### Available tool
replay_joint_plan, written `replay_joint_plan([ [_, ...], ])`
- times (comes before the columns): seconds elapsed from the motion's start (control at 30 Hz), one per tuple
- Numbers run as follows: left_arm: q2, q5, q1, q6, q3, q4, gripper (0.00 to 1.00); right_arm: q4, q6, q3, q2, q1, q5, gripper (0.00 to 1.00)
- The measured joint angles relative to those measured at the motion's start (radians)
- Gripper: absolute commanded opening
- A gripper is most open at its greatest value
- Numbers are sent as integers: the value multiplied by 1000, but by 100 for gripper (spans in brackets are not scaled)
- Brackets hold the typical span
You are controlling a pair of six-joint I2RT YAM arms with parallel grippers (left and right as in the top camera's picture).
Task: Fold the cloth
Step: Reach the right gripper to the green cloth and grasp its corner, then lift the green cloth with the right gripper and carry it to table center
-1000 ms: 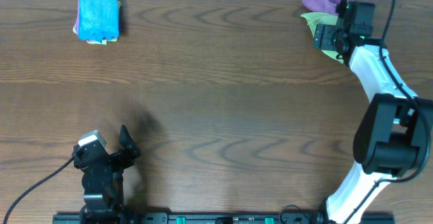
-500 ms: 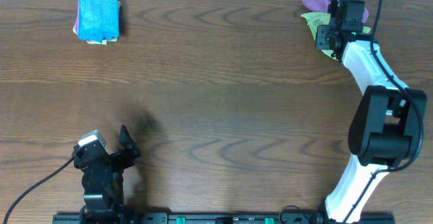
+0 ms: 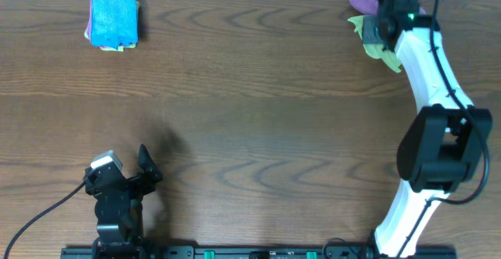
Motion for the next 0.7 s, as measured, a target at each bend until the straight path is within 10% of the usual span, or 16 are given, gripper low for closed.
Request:
replay_joint_plan([
  [0.7, 0, 0, 0, 0, 0, 0, 95, -613, -47, 341, -219, 482, -166, 1],
])
